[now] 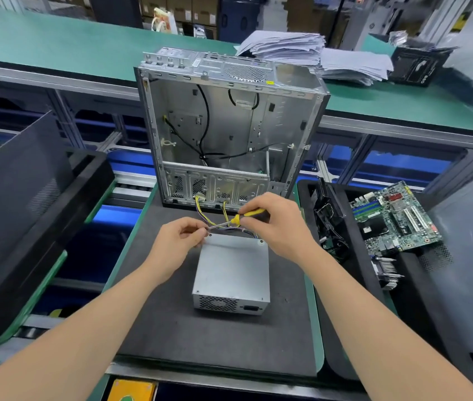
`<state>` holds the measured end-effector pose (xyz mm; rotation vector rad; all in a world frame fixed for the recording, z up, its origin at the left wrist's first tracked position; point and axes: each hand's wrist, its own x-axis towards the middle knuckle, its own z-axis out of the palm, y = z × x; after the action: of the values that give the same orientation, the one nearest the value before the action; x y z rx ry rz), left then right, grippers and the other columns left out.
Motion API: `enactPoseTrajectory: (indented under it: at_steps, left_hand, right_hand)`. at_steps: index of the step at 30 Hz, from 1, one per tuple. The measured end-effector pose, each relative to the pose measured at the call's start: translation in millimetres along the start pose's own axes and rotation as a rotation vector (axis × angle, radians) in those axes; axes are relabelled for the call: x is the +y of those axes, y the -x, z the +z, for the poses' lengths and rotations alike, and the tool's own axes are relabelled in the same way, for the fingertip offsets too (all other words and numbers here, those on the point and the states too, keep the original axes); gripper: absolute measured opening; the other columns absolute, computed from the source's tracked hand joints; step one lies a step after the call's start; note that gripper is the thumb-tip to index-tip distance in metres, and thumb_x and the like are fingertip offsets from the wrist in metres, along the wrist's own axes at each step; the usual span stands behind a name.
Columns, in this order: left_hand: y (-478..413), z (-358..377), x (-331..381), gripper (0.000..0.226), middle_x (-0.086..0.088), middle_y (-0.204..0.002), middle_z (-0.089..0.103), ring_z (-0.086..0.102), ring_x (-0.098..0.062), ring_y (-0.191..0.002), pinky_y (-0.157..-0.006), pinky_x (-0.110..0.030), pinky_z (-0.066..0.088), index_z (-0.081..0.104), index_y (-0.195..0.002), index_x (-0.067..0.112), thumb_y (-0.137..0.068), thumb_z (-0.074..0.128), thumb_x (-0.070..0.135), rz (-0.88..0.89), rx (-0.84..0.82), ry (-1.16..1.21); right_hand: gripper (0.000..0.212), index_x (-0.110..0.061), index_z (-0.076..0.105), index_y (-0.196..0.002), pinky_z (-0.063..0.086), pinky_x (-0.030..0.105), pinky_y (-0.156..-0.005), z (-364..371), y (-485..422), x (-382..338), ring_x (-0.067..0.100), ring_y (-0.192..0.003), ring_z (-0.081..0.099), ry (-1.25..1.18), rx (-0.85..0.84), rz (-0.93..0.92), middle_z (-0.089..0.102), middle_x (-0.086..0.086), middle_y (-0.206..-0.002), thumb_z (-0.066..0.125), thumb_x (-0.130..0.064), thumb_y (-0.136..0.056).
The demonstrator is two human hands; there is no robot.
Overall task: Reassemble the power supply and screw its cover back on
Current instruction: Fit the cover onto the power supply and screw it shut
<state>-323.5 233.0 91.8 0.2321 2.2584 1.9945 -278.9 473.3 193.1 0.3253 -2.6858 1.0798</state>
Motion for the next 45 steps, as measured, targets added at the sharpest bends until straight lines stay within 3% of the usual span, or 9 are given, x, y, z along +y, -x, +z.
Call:
enactPoseTrajectory:
  at_steps: [4,7,9,12,16,19,28,40,45]
  left_hand:
    - [9,-4,6,0.009,0.003,-0.091,0.078,0.071,-0.008,-0.083,-0.076,-0.015,0.052,0.079,-0.096,0.022,-0.093,0.076,0.015,0.008,-0.034,-0.113]
    - [17,-10,10,0.007,0.005,-0.095,0.078,0.072,-0.017,-0.092,-0.086,-0.027,0.056,0.080,-0.096,0.025,-0.090,0.080,0.021,-0.023,-0.109,-0.167]
    - [21,-18,12,0.007,0.007,-0.099,0.074,0.069,-0.021,-0.095,-0.090,-0.033,0.055,0.082,-0.093,0.028,-0.087,0.084,0.026,-0.023,-0.183,-0.227]
    - [27,-30,14,0.011,0.013,-0.100,0.064,0.064,-0.011,-0.087,-0.085,-0.028,0.052,0.083,-0.091,0.034,-0.082,0.088,0.035,-0.014,-0.359,-0.302]
    - [31,-44,13,0.010,0.019,-0.093,0.055,0.058,-0.005,-0.081,-0.082,-0.021,0.047,0.083,-0.094,0.039,-0.086,0.084,0.032,-0.020,-0.520,-0.383]
    - [35,-51,8,0.019,0.021,-0.095,0.053,0.058,-0.007,-0.085,-0.086,-0.025,0.049,0.082,-0.097,0.041,-0.092,0.077,0.023,-0.006,-0.579,-0.440]
    - [44,-49,-3,0.035,0.006,-0.100,0.054,0.061,-0.021,-0.095,-0.097,-0.046,0.052,0.083,-0.094,0.037,-0.091,0.069,0.005,0.040,-0.556,-0.419]
    - [52,-47,-14,0.023,0.006,-0.099,0.056,0.063,-0.021,-0.094,-0.099,-0.050,0.052,0.083,-0.098,0.034,-0.082,0.067,0.030,-0.009,-0.503,-0.320]
    - [57,-45,-13,0.019,0.002,-0.099,0.061,0.066,-0.027,-0.094,-0.098,-0.052,0.052,0.084,-0.096,0.031,-0.080,0.076,0.035,-0.019,-0.449,-0.253]
  right_hand:
    - [0.017,-0.023,0.066,-0.088,0.053,0.021,-0.059,7,-12,-15,0.007,-0.061,0.071,-0.169,0.056,0.086,0.074,-0.006,-0.074,0.082,-0.019,-0.086]
    - [0.020,-0.027,0.060,-0.090,0.055,0.023,-0.057,11,-17,-26,0.009,-0.059,0.069,-0.138,0.039,0.032,0.072,-0.006,-0.073,0.079,-0.024,-0.088]
    - [0.021,-0.030,0.058,-0.090,0.057,0.027,-0.058,12,-18,-32,0.010,-0.062,0.069,-0.120,-0.014,0.011,0.071,-0.010,-0.074,0.079,-0.026,-0.088]
    - [0.023,-0.030,0.058,-0.091,0.060,0.035,-0.052,18,-16,-41,0.014,-0.060,0.068,-0.146,-0.147,-0.017,0.070,-0.004,-0.074,0.080,-0.025,-0.088]
    - [0.022,-0.026,0.058,-0.095,0.058,0.036,-0.060,30,-13,-48,0.013,-0.060,0.064,-0.121,-0.255,-0.068,0.070,-0.004,-0.072,0.080,-0.025,-0.089]
    - [0.022,-0.028,0.059,-0.095,0.057,0.035,-0.064,36,-9,-51,0.012,-0.062,0.062,-0.114,-0.301,-0.067,0.068,-0.005,-0.072,0.080,-0.026,-0.089]
    - [0.021,-0.027,0.059,-0.095,0.054,0.035,-0.065,37,-3,-60,0.015,-0.066,0.060,-0.097,-0.373,-0.108,0.069,-0.001,-0.075,0.079,-0.025,-0.091]
    - [0.020,-0.023,0.060,-0.098,0.054,0.042,-0.071,34,2,-62,0.019,-0.071,0.059,-0.094,-0.385,-0.131,0.068,-0.002,-0.078,0.079,-0.025,-0.091]
    - [0.020,-0.025,0.059,-0.098,0.054,0.039,-0.070,35,4,-61,0.015,-0.070,0.059,-0.082,-0.387,-0.135,0.068,-0.005,-0.079,0.078,-0.025,-0.092]
